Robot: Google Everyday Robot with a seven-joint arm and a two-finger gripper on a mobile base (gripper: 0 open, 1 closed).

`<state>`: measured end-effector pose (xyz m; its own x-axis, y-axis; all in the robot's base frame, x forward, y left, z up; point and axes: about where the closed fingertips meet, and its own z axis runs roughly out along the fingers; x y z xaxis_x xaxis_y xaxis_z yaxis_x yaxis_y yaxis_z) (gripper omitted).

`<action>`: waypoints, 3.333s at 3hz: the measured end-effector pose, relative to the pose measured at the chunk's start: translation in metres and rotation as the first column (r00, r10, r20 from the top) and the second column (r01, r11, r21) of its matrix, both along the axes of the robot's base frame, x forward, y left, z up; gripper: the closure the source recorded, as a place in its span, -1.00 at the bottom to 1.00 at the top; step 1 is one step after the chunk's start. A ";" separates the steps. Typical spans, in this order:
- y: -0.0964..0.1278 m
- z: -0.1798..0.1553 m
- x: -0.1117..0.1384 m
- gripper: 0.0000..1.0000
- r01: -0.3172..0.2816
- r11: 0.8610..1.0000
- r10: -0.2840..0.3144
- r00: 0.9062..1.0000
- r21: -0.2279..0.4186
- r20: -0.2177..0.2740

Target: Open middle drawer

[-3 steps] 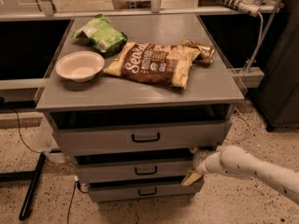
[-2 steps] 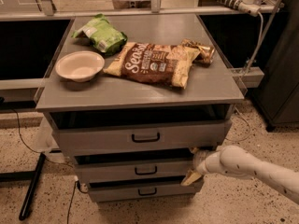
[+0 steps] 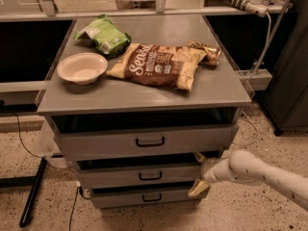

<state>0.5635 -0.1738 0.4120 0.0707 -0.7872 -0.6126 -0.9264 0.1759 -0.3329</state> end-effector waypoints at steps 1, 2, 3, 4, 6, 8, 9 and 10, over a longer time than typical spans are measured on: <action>0.002 -0.001 -0.003 -1.00 -0.010 1.000 0.010 1.000 0.004 -0.009; 0.002 -0.001 -0.003 -0.64 -0.010 1.000 0.010 1.000 0.004 -0.009; 0.002 -0.001 -0.003 -0.17 -0.010 1.000 0.010 1.000 0.004 -0.009; 0.003 0.004 -0.003 0.30 -0.012 1.000 0.012 1.000 0.003 -0.009; 0.001 0.010 -0.004 1.00 -0.012 1.000 0.012 1.000 0.003 -0.009; -0.002 0.010 -0.015 0.64 -0.004 1.000 0.004 1.000 0.009 -0.007; -0.002 0.010 -0.015 0.17 -0.004 1.000 0.004 1.000 0.009 -0.007; -0.007 0.007 -0.019 -0.30 -0.009 1.000 0.009 1.000 0.018 -0.017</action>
Offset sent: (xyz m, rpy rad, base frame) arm -0.0031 0.0023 -0.0006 0.0038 0.0094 0.0103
